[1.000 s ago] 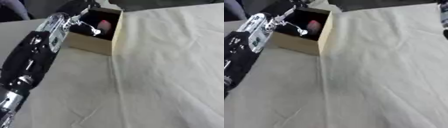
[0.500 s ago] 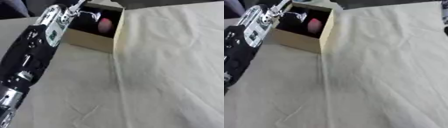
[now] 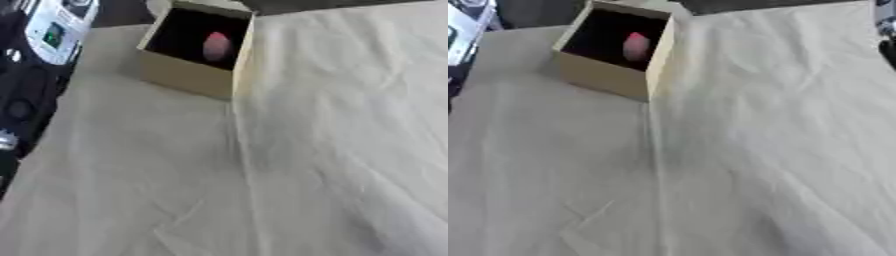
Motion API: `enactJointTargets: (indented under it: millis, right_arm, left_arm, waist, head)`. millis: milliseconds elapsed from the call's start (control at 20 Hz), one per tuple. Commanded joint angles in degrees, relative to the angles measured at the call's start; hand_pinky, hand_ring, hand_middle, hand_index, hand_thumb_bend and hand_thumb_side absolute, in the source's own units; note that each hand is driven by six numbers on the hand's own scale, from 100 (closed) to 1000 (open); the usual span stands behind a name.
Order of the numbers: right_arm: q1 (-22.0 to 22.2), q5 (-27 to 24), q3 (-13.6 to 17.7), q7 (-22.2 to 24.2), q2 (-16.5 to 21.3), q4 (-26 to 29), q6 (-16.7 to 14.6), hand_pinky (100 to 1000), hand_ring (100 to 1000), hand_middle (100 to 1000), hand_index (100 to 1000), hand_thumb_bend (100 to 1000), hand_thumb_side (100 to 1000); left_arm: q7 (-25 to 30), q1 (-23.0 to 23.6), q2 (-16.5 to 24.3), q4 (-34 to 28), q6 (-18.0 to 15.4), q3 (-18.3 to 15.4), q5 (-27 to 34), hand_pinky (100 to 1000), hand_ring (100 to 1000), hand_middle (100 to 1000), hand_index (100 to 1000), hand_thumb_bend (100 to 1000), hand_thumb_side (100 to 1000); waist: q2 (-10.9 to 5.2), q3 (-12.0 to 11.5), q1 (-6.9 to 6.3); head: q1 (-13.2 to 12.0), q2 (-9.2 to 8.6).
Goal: Pick up objects on the table and place them in the box.
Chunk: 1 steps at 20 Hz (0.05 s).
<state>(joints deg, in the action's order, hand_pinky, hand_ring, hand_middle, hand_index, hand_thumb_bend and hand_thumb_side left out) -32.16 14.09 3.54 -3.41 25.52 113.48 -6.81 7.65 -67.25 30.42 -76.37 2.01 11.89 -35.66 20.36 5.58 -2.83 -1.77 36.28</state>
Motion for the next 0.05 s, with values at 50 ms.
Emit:
enactJointTargets:
  millis: [50]
  right_arm:
    - [-0.3,0.5,0.6,-0.4,1.4,1.1,-0.1,843,673,568,788,100,716]
  left_arm:
    - [-1.2,2.4,5.5,-9.5,1.8,-0.1,5.1,588,732,745,811,100,374]
  waist:
    - [-1.8,-0.5,0.44]
  head:
    - [0.7,0.92]
